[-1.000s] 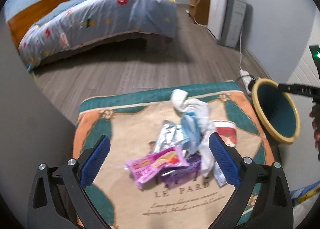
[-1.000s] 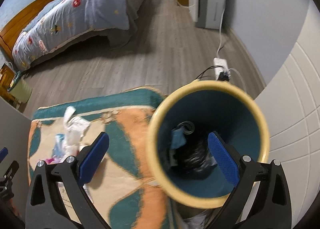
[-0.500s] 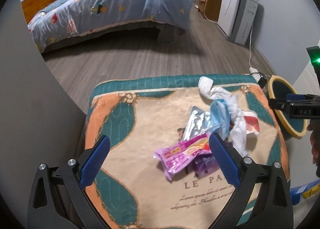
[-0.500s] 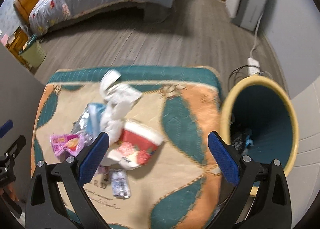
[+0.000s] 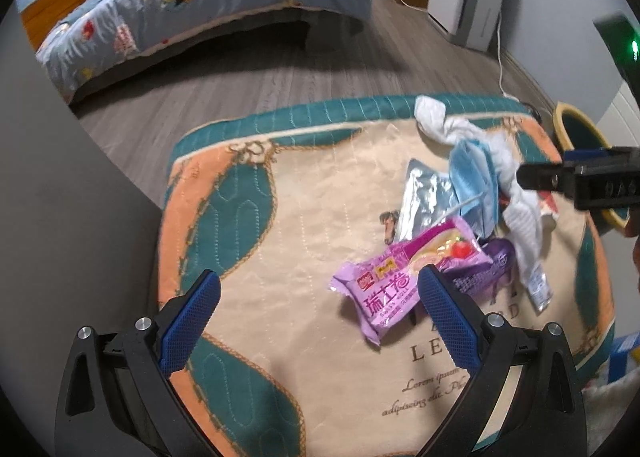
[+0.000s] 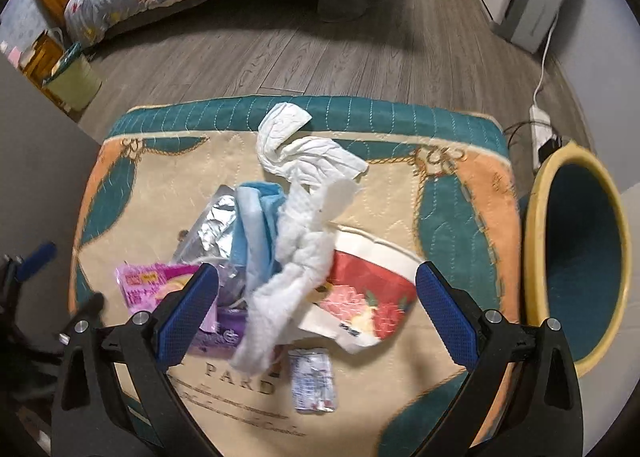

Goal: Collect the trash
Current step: 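Move both open tools back over the remaining trash on the cushion, then grasp the pink snack bag with the left tool while the right tool grasps the white tissue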

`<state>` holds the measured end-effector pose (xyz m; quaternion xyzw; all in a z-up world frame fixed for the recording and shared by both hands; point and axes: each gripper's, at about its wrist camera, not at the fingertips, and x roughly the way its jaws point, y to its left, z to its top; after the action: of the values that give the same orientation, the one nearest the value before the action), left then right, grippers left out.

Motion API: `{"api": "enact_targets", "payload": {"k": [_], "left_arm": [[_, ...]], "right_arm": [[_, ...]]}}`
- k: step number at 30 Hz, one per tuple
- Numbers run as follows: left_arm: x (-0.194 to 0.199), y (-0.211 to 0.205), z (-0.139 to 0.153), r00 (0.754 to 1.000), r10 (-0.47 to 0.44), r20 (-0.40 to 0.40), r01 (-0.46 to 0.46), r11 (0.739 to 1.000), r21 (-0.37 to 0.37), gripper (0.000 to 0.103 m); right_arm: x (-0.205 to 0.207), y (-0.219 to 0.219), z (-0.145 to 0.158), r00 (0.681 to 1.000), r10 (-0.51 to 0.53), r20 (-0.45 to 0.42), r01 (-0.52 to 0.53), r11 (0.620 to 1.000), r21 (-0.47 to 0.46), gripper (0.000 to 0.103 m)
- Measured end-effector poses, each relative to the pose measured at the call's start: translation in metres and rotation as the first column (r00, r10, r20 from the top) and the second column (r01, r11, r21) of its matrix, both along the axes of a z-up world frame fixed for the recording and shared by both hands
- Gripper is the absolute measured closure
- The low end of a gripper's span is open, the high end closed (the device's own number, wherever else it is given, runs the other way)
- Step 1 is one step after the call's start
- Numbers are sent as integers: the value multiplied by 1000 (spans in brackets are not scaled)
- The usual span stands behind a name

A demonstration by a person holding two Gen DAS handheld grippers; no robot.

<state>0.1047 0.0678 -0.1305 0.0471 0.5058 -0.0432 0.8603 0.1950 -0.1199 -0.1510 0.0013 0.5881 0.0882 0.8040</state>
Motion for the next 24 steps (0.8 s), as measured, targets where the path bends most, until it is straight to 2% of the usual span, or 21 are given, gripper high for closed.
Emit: {"api": "enact_targets", "payload": {"k": [1, 5, 6, 7, 10, 15, 18, 24], "left_arm": [[0, -3, -3, 1000, -23, -3, 23, 1000, -13, 5], [0, -14, -7, 996, -87, -16, 86, 994, -68, 8], [0, -18, -8, 994, -103, -22, 101, 992, -74, 13], [0, -22, -9, 992, -119, -30, 117, 990, -80, 21], [2, -30, -16, 986, -157, -64, 151, 984, -92, 30], [5, -43, -28, 977, -179, -113, 175, 984, -42, 36], [11, -46, -29, 978, -175, -115, 171, 984, -43, 36], [20, -40, -33, 983, -117, -141, 108, 991, -74, 43]], "right_arm": [[0, 1, -1, 1000, -6, -10, 6, 1000, 14, 16], [0, 13, -9, 999, 29, -41, -28, 999, 27, 32], [-1, 16, -11, 998, 43, -44, -43, 999, 17, 40], [-2, 17, -14, 997, 52, -50, -52, 999, 13, 44], [-5, 19, -20, 995, 74, -73, -73, 997, 17, 52], [-5, 18, -25, 992, 94, -86, -93, 996, 14, 63], [-6, 17, -27, 990, 107, -96, -105, 994, 21, 71], [-5, 13, -28, 989, 110, -97, -108, 994, 34, 72]]}}
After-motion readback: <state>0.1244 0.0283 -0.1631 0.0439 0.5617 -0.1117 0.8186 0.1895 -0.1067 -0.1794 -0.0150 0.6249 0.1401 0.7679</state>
